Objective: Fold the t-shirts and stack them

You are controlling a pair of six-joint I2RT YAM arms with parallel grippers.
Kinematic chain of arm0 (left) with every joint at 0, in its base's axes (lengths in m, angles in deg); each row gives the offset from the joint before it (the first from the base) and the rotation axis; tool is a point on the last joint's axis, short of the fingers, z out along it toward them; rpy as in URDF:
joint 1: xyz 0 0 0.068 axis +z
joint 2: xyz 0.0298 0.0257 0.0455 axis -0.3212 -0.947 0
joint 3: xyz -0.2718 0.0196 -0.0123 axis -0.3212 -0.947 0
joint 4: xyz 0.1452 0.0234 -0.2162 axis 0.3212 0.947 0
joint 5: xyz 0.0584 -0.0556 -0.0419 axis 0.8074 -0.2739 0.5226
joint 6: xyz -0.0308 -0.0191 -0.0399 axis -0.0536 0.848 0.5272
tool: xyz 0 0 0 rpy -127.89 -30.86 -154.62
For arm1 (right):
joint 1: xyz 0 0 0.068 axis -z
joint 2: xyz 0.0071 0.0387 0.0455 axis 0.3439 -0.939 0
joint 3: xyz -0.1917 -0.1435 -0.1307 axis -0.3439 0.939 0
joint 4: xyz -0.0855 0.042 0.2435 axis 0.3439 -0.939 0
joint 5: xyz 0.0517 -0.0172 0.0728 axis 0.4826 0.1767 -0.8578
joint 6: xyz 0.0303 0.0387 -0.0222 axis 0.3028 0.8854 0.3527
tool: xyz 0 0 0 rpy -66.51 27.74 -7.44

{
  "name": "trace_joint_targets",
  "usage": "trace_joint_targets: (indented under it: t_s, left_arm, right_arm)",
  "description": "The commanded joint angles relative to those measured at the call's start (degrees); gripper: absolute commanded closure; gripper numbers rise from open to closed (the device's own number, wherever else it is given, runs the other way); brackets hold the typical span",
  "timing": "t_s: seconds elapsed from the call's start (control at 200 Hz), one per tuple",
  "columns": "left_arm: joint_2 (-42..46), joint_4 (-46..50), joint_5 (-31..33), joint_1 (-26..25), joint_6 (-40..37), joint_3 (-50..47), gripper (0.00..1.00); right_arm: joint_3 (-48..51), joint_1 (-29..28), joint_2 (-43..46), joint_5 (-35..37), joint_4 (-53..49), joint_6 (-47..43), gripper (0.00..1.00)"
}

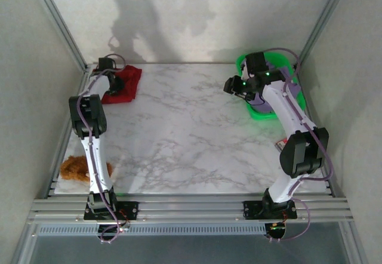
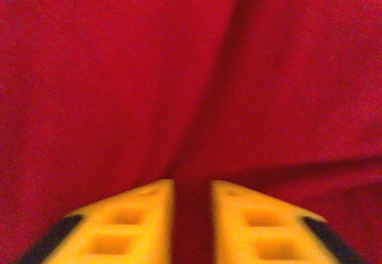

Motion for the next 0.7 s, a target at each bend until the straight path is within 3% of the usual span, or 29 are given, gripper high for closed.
trace_joint_targets:
  t_s: [0.0, 0.025, 0.045, 0.065, 0.105, 0.225, 0.3, 0.34, 0.471, 0.546, 0.696]
  left_arm:
    - [10.6, -0.9, -4.4, -1.9, 0.9, -7.8, 0.48]
    - [13.0, -1.7, -4.2, -1.9, 1.1, -9.5, 0.24]
    - [14.9, -2.2, -4.1, -1.9, 1.2, -10.8, 0.06]
    - [16.9, -2.6, -3.8, -1.9, 1.2, -12.0, 0.01]
    - [20.7, -3.8, -3.4, -1.8, 1.4, -14.6, 0.0]
    - [32.9, -11.7, -2.5, -1.4, 1.7, -25.9, 0.0]
    - [42.5, -26.2, -3.8, -0.6, 2.8, -39.5, 0.0]
    - [47.3, -35.5, -4.8, -0.2, 2.6, -47.5, 0.0]
    - [58.6, -63.1, -2.3, -0.4, 2.0, -70.6, 0.0]
    - [62.1, -69.1, -0.1, -0.4, 1.5, -77.8, 0.0]
    - [65.5, -79.0, 3.9, -0.3, -1.2, -88.2, 0.0]
  right_arm:
    - [0.3, 0.7, 2.8, 2.2, -1.2, -0.7, 0.43]
    - [0.7, 0.7, 3.3, 2.6, -1.2, -0.8, 0.39]
    - [1.2, 0.7, 4.0, 2.9, -0.9, -0.9, 0.3]
    - [1.7, 0.8, 4.6, 3.1, -0.6, -1.1, 0.2]
    - [2.8, 1.0, 5.8, 3.8, -0.2, -1.5, 0.02]
    - [6.2, 1.2, 9.2, 7.7, 0.8, -4.1, 0.01]
    - [12.8, 1.2, 12.9, 13.7, 6.5, -6.0, 0.01]
    - [19.0, 1.2, 15.9, 19.1, 11.7, -7.2, 0.01]
    - [45.0, 1.2, 26.1, 31.3, 44.9, -18.5, 0.01]
    - [56.3, 1.3, 28.4, 34.4, 61.0, -24.9, 0.01]
    - [62.9, 2.6, 22.8, 39.8, 73.1, -27.8, 0.01]
